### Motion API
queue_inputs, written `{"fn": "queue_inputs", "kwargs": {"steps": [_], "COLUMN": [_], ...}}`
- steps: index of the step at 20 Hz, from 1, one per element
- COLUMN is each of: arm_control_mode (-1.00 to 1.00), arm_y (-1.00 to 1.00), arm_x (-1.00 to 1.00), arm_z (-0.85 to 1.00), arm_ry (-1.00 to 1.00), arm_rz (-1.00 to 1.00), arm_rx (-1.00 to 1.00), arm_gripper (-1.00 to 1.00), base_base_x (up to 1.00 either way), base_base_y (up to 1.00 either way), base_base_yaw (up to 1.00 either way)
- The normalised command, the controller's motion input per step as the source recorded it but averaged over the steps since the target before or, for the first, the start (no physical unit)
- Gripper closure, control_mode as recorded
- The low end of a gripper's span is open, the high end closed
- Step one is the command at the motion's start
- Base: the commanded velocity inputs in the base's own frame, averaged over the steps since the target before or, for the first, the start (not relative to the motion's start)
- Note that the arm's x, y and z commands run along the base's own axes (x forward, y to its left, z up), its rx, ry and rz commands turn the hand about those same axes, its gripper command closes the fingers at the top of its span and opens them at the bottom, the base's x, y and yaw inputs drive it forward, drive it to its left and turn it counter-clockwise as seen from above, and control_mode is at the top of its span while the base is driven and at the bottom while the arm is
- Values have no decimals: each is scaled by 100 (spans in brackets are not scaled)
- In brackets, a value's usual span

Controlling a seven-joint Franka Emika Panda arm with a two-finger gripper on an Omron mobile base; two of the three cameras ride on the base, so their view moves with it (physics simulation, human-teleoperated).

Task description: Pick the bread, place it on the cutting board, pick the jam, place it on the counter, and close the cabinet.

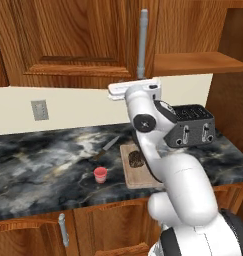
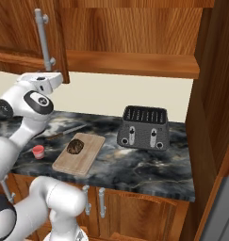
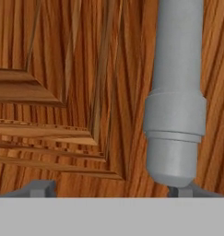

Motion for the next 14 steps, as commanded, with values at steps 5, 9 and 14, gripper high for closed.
{"fn": "queue_inputs", "kwargs": {"steps": [5, 9, 14], "arm_control_mode": [-100, -100, -100], "arm_y": [-12, -5, 0], "arm_x": [42, 42, 47], "arm_z": [-11, -5, -9], "arm_ry": [0, 0, 0], "arm_rz": [7, 6, 4], "arm_rx": [0, 0, 0], "arm_gripper": [-100, -100, -100], "base_base_x": [0, 0, 0], "base_base_y": [0, 0, 0], "base_base_yaw": [0, 0, 0]}}
